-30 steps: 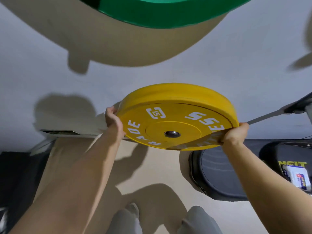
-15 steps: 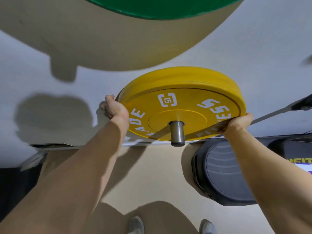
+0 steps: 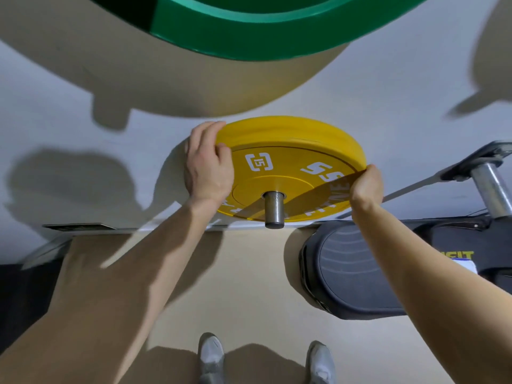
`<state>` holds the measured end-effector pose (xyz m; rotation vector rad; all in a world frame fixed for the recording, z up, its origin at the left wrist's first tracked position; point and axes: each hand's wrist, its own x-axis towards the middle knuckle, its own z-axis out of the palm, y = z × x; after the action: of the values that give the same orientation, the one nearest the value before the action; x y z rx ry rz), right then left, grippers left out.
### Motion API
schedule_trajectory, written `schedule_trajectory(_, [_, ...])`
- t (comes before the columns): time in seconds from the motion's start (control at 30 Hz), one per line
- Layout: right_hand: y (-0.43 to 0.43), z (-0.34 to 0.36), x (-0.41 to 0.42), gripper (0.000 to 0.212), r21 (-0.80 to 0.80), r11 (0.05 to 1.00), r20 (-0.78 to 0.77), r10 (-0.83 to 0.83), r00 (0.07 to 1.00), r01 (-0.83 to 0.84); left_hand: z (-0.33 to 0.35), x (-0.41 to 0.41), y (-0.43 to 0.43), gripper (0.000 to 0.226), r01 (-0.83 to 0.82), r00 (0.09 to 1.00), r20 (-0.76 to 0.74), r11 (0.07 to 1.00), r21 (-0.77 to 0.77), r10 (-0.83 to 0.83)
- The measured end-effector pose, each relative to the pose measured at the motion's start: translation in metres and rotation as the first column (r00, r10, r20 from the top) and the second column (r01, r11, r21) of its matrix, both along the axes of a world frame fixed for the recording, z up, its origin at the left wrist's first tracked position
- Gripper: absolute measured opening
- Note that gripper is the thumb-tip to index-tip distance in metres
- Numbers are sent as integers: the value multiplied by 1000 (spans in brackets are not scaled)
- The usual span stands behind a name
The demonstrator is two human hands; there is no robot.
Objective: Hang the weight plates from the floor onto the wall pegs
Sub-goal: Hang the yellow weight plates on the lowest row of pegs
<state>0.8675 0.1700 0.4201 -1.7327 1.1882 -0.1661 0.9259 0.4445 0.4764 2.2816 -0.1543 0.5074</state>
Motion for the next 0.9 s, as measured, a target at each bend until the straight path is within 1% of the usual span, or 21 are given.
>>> schedule_trajectory(0.03, [3,3,-1,35,16,998,35,56,998,-56,1,-3,-5,45,73,997,12,995,74,-74])
schedule_trajectory(0.1, [4,7,-1,38,32,991,52,127,990,-129,1,-7,-9,47,112,994,-14,985,132,-111])
schedule_trajectory(0.2, [-7,1,4,62,46,992,29,115,993,-116,-4,-10,-5,45,86,996,0,987,135,-86])
schedule_trajectory(0.27, [-5,7,4,64,18,992,1,125,992,-125,-6,-10,-4,44,77,997,14,989,130,-79])
schedule_trajectory(0.33, [8,27,3,68,-46,988,-40,147,988,-149,-8,-10,-2,46,75,997,4,991,113,-76])
schedule_trajectory(0.37, [12,32,3,65,-77,981,-56,174,983,-178,-10,-11,1,48,74,997,-11,992,103,-73])
schedule_trajectory(0.4, [16,37,2,57,-129,965,-89,218,972,-229,-12,-12,5,52,73,997,-28,993,93,-71])
schedule_trajectory(0.47, [21,45,0,42,-260,902,-188,303,934,-345,-17,-14,16,59,77,994,-78,995,70,-71])
schedule_trajectory(0.53, [26,49,0,38,-380,826,-252,340,906,-416,-22,-14,27,64,72,989,-136,996,48,-65])
schedule_trajectory(0.6, [33,52,0,38,-479,748,-275,370,887,-460,-23,-13,36,65,37,980,-199,999,36,-29])
schedule_trajectory(0.67, [40,57,-2,38,-555,660,-311,399,862,-506,-17,-11,40,64,-24,973,-225,995,92,45])
schedule_trajectory(0.7, [44,59,-4,36,-587,624,-313,413,855,-516,-12,-12,39,65,-30,977,-203,989,148,60])
schedule_trajectory(0.73, [48,62,-6,34,-612,597,-301,430,851,-518,-5,-13,36,66,-8,986,-161,980,201,41])
schedule_trajectory(0.8, [55,63,-8,35,-644,576,-266,449,853,-504,10,-13,24,72,89,995,-69,955,283,-72])
schedule_trajectory(0.87, [63,66,-8,46,-641,599,-243,435,867,-480,22,-11,6,74,182,983,-37,922,342,-180])
schedule_trajectory(0.9, [67,70,-9,47,-617,637,-207,435,876,-462,25,-10,-1,75,215,976,-45,904,369,-214])
